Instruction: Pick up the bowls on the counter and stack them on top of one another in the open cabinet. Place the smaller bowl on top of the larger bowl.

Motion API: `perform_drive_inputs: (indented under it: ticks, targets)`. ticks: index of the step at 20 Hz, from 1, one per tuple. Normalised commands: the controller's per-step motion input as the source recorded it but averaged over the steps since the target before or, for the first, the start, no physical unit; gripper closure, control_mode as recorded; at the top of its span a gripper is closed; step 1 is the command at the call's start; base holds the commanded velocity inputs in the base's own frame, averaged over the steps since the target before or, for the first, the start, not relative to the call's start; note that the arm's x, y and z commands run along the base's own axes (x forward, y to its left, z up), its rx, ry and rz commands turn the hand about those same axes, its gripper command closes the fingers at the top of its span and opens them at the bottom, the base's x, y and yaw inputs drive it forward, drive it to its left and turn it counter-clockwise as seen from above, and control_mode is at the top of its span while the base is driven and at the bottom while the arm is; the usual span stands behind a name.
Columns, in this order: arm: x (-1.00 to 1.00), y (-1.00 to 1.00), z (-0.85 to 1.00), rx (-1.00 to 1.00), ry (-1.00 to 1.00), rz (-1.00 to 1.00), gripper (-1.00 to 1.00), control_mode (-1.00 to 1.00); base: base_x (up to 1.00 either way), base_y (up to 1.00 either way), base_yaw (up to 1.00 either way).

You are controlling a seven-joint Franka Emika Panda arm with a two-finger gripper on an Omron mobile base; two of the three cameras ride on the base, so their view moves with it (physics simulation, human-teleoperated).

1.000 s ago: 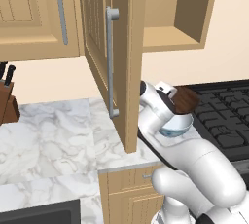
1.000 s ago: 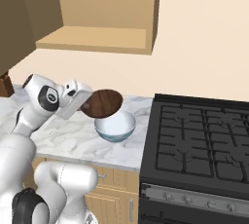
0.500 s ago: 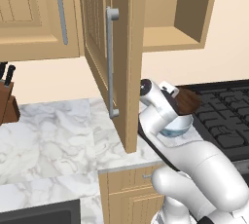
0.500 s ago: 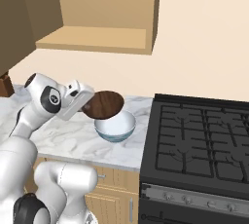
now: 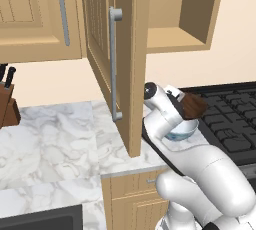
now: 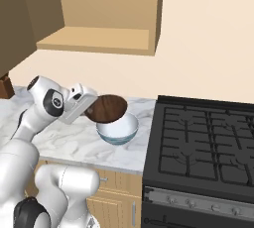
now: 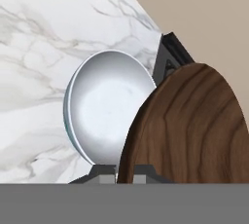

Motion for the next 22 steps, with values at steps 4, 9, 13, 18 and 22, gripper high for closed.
perform_drive_inputs:
  ticks: [4, 9, 13, 18, 22]
  targets:
    - [0.00, -0.05, -0.10, 0.00, 0.02, 0.00, 1.00, -1.00, 0.00, 0.00, 0.00]
    - [0.00, -0.09, -0.08, 0.00, 0.02, 0.00, 1.00, -1.00, 0.00, 0.00, 0.00]
    - [0.00, -0.08, -0.13, 0.00, 0.04, 0.00, 1.00, -1.00, 0.00, 0.00, 0.00]
    - [0.00, 0.00, -0.17, 0.00, 0.05, 0.00, 1.00, -1.00, 0.00, 0.00, 0.00]
    - [0.00, 0.00, -0.13, 0.00, 0.04, 0.00, 1.00, -1.00, 0.00, 0.00, 0.00]
